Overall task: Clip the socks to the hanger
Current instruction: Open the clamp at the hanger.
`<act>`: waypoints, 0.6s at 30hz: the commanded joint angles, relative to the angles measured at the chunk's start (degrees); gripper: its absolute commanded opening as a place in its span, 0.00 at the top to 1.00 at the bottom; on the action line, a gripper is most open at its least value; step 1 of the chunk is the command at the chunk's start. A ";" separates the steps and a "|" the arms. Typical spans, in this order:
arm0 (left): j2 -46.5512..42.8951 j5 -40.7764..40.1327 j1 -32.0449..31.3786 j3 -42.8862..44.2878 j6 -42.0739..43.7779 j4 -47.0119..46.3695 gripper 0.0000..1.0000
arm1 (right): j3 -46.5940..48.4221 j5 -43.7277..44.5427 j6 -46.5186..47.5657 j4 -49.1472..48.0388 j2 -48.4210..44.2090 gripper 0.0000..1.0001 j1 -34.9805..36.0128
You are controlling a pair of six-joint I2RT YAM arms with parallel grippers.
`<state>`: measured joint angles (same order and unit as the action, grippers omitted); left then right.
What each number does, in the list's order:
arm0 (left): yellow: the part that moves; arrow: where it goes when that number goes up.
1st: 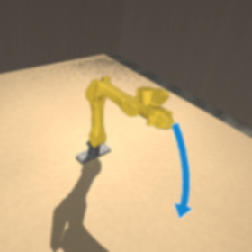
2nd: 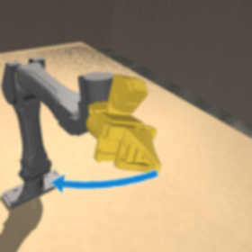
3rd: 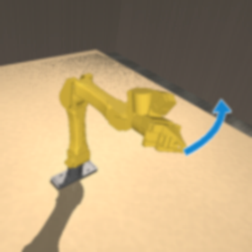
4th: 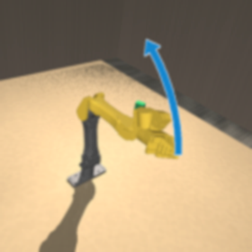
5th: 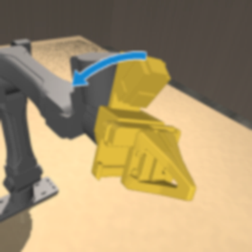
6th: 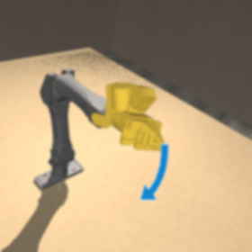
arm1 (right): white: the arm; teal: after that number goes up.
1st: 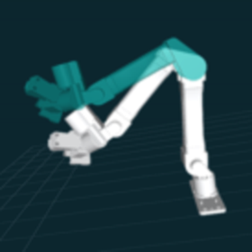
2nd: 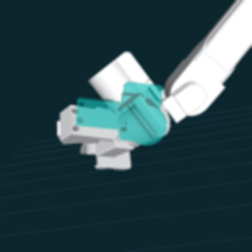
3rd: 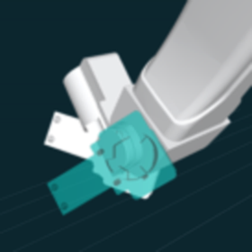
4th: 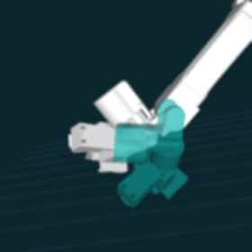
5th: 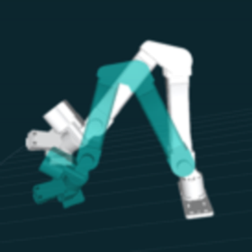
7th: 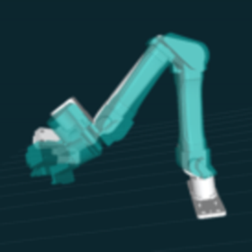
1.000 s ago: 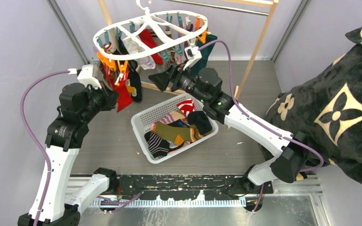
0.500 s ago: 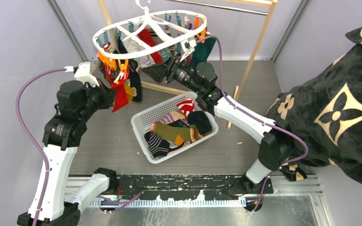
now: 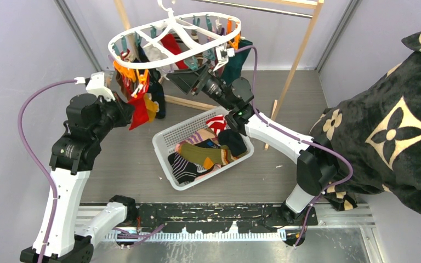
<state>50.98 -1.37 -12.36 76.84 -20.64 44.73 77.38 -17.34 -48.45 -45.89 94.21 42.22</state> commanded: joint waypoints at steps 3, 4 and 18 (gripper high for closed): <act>-0.62 -0.72 0.19 2.52 -0.09 -1.14 1.00 | -2.58 6.65 -1.57 -9.23 -2.78 0.41 0.70; -0.66 -0.66 0.20 2.53 -0.09 -1.14 1.00 | -2.60 7.92 -0.81 -9.00 -2.80 0.41 1.25; -1.66 -0.76 0.16 2.58 0.34 -0.26 1.00 | -2.73 15.80 3.01 -14.13 -1.57 0.41 6.11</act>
<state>50.30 -1.50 -12.36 77.23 -20.62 45.17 74.24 -4.54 -46.87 -54.00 94.21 47.83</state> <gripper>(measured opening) 0.011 0.556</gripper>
